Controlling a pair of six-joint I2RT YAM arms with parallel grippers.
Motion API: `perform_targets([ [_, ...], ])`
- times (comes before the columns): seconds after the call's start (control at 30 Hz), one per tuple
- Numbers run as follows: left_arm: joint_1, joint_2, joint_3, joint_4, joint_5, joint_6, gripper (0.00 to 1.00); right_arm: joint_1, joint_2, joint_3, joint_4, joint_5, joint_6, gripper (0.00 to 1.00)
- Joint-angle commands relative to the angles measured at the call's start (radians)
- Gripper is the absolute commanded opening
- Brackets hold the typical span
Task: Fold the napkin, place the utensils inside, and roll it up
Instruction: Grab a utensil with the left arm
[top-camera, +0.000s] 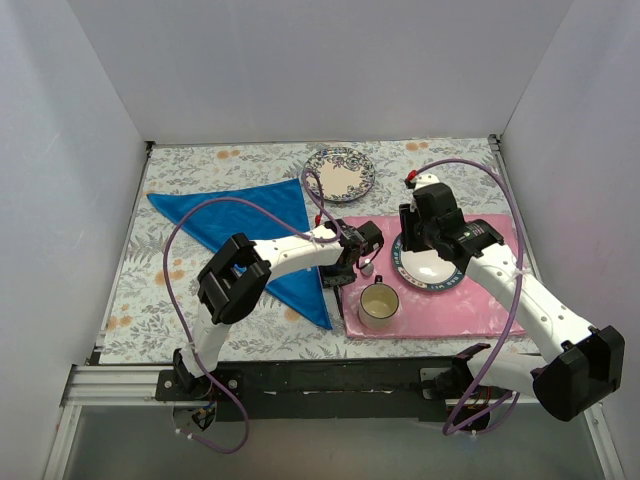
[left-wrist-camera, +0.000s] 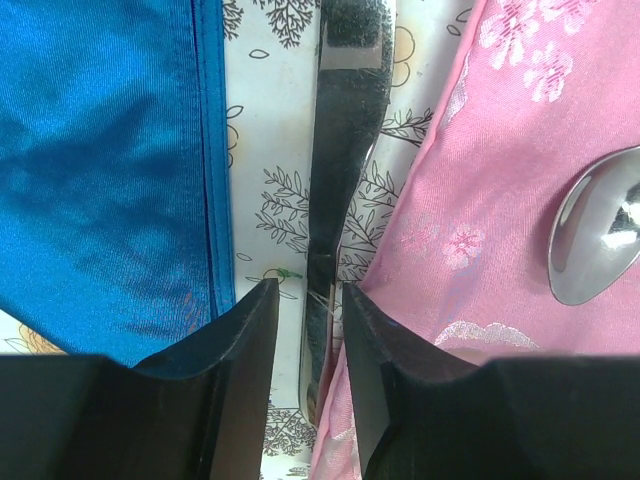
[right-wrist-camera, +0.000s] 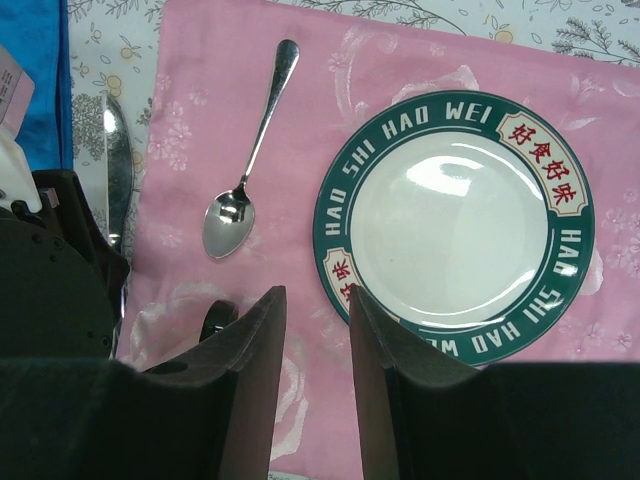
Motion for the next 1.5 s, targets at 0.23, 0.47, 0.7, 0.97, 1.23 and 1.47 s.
perform_targets([
  [0.23,0.006,-0.043,-0.08,0.067,-0.012,0.009,0.29,-0.006,-0.03,-0.01,0.035,-0.009,-0.011,0.4],
  [0.47,0.016,-0.012,-0.124,0.122,0.002,0.024,0.25,-0.005,-0.03,-0.007,0.038,-0.009,-0.014,0.4],
  [0.7,0.023,-0.054,-0.264,0.238,-0.047,0.085,0.15,-0.004,-0.038,-0.007,0.039,0.003,-0.014,0.4],
  [0.97,0.017,-0.101,-0.184,0.146,-0.11,0.13,0.0,-0.004,-0.052,-0.005,0.044,0.011,-0.019,0.4],
  [1.23,0.011,-0.187,-0.175,0.156,-0.075,0.168,0.0,-0.004,-0.04,-0.007,0.055,-0.005,-0.019,0.4],
  [1.47,0.011,-0.198,-0.111,0.139,-0.062,0.196,0.0,-0.004,-0.03,-0.007,0.056,-0.008,-0.017,0.4],
])
